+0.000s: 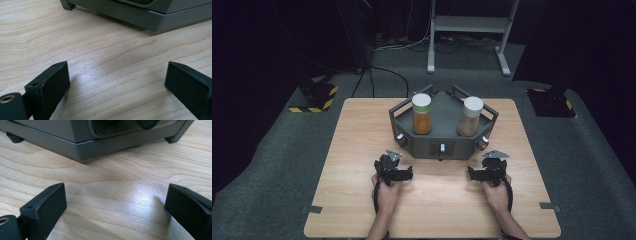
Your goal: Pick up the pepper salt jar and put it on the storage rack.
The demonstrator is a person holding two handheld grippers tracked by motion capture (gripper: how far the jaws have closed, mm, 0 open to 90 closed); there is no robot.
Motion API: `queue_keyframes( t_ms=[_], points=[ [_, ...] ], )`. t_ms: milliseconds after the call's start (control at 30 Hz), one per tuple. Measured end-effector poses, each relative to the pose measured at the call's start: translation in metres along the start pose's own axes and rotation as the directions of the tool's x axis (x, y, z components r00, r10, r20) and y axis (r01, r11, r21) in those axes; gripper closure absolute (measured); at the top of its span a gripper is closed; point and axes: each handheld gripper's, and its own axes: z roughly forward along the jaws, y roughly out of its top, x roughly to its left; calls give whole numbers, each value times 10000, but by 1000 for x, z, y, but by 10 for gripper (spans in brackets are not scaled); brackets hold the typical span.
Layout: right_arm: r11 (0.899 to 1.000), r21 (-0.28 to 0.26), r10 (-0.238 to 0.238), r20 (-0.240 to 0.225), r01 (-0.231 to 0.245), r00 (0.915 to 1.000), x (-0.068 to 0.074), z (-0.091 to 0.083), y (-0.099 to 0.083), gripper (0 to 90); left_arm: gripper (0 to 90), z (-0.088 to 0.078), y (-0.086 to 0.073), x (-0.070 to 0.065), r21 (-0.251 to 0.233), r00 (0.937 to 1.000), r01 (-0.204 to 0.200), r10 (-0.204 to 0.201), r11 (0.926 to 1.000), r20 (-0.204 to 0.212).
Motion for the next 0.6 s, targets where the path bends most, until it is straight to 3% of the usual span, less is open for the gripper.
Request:
queue_keyframes(
  t_ms=[600],
  points=[
    [10000,17,79,78,-79,9999,2,1,1,23,61,-1,-1,1,-12,10000,-40,41,10000,55]
  ],
)
